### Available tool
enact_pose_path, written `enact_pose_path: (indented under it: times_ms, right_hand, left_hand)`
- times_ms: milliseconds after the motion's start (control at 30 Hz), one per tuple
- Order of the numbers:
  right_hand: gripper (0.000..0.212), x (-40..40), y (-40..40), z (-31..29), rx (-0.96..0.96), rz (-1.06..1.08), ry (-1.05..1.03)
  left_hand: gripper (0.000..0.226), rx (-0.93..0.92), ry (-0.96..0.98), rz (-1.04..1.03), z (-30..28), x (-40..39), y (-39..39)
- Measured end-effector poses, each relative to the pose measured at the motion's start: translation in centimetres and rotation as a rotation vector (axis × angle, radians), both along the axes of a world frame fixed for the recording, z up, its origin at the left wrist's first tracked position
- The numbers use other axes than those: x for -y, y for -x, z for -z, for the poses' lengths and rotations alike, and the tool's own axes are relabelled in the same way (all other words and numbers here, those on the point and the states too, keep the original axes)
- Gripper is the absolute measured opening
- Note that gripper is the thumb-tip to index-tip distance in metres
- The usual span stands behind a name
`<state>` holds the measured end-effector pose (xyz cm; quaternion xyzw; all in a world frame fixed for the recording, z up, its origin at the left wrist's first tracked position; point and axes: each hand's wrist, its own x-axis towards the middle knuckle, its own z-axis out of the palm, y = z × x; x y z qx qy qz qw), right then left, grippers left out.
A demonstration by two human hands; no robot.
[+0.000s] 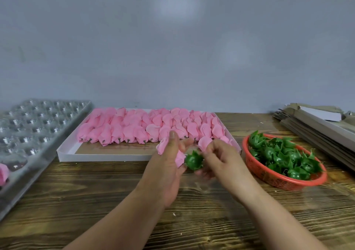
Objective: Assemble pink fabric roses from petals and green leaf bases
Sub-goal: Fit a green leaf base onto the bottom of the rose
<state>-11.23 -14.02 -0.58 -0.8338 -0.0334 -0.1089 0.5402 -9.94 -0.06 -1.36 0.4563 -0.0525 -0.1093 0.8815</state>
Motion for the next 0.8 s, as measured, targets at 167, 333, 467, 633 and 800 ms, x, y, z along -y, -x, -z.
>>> enact_pose_path:
  times_ms: [167, 333, 467, 633, 800]
  right_hand:
    - [0.023, -2.4, 1.0, 0.1, 0.010, -0.027, 0.071]
    - [0.020, -2.7, 1.5, -0.1, -0.073, -0.067, -0.203]
    - [0.015, -2.9, 1.7, -0.3, -0.141, -0.102, -0.438]
    - [0.011, -2.8, 1.7, -0.2, -0.210, -0.163, -0.677]
    - [0.026, -3.5, 1.7, 0.7, -0.197, -0.160, -0.726]
  left_hand:
    - [0.047, 0.006, -0.001, 0.056, 0.0, -0.4, 0.1]
    - [0.048, 0.085, -0.127, 0.008, 0.2, -0.4, 0.1]
    - [0.044, 0.117, -0.150, -0.040, 0.5, -0.2, 0.0]
    - [0.039, 0.085, -0.066, -0.030, 0.6, -0.1, -0.1]
    - [0.041, 0.009, 0.009, -0.075, 0.7, 0.4, 0.2]
